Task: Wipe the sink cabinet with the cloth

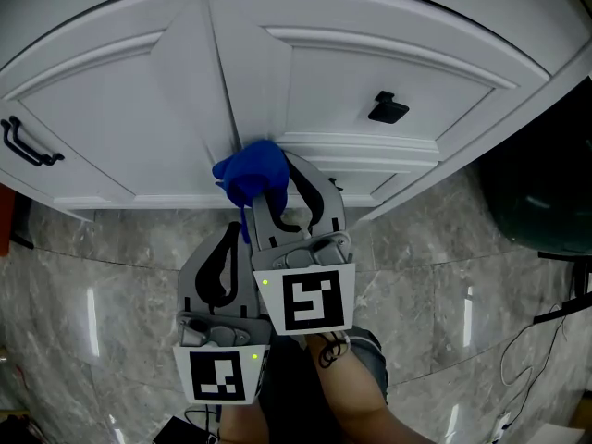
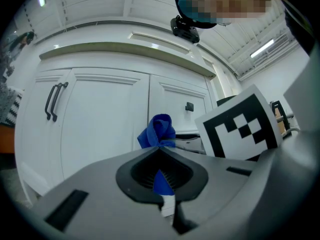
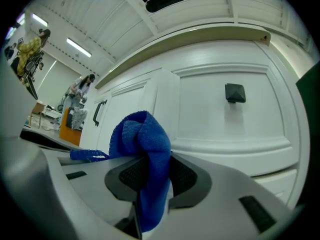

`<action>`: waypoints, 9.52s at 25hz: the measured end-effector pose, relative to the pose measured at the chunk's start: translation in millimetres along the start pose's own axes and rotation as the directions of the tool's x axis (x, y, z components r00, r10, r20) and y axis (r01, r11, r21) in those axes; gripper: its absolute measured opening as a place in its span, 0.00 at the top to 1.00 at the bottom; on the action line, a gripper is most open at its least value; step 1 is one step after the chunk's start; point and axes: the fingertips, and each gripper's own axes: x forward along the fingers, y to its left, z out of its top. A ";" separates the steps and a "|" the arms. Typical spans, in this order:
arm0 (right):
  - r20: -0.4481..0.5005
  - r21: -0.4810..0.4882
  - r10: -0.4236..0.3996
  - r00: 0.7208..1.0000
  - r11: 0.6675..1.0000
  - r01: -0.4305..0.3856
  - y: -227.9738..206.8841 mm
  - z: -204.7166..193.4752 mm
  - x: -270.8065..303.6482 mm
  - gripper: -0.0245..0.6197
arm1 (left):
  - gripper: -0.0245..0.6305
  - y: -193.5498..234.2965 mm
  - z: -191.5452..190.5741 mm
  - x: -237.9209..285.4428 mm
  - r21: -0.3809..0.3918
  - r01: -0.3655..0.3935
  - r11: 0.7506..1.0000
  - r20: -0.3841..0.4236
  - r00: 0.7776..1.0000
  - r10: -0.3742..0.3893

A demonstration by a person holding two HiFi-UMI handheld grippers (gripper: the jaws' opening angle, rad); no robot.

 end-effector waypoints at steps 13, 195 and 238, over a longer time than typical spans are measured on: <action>-0.046 -0.035 -0.059 0.997 0.998 0.058 -12.9 -2.4 -5.2 0.78 | 0.96 -11.0 2.6 -0.6 -0.006 0.047 0.999 0.002 0.999 -0.047; -0.140 0.229 0.042 0.989 0.973 -0.009 4.7 -35.2 0.0 0.78 | 0.96 3.6 -9.0 0.8 0.059 0.014 0.998 -0.063 0.998 -0.011; -0.166 0.207 0.036 0.985 0.978 -0.001 -12.1 -36.8 -6.0 0.78 | 0.96 -16.4 -12.8 6.3 0.045 0.083 0.996 -0.074 0.994 -0.080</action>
